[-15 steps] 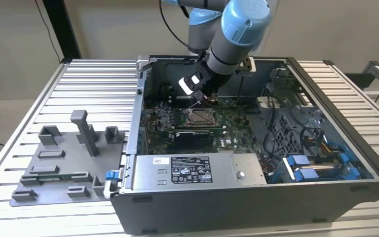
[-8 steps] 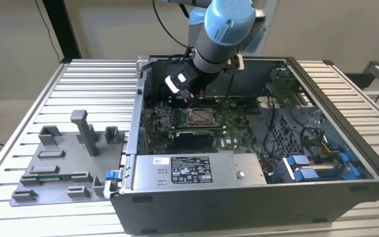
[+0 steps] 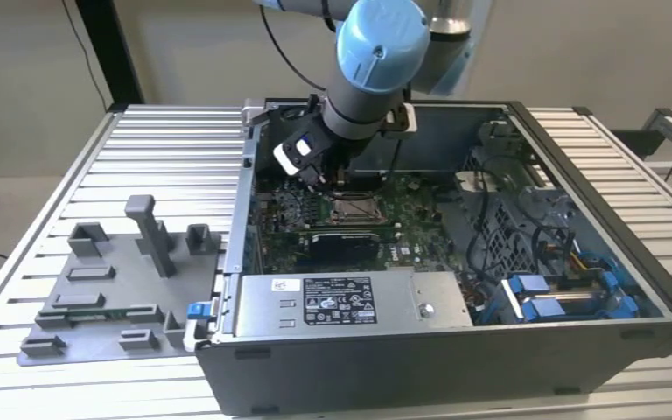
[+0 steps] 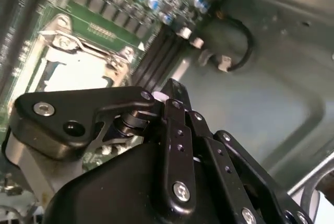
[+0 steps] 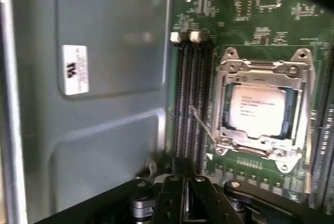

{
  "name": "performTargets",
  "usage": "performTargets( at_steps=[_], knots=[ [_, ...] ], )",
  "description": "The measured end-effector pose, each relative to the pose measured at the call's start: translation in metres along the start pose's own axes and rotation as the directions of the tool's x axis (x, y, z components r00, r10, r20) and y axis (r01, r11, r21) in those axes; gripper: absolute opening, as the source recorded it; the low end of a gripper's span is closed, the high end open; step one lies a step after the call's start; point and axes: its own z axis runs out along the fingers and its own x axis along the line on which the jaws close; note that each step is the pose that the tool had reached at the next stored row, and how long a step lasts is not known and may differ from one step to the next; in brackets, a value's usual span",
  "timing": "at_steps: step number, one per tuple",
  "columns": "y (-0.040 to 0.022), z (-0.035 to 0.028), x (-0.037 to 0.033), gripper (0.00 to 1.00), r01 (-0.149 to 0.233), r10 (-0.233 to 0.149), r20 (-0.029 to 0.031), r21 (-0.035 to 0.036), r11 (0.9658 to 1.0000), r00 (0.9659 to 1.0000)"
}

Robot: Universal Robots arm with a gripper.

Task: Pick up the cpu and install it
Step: 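Install the second cpu locking lever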

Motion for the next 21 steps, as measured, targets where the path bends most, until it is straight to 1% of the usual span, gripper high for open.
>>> performTargets(
  at_steps=[2, 6, 12, 17, 21],
  knots=[
    [0.0001, 0.002, -0.004, 0.0, 0.001, -0.001, 0.0001, -0.0008, 1.0, 1.0],
    [0.0011, 0.0077, -0.0083, 0.0, 0.001, -0.001, 0.0002, -0.002, 1.0, 1.0],
    [0.0071, 0.0159, -0.0136, 0.0, 0.002, -0.002, 0.0003, -0.0029, 1.0, 1.0],
    [0.0084, 0.0184, -0.0148, 0.0, 0.003, -0.003, 0.0007, -0.0046, 1.0, 1.0],
    [0.0098, 0.0202, -0.0118, 0.0, 0.003, -0.003, 0.0006, -0.0048, 1.0, 1.0]
  ],
)
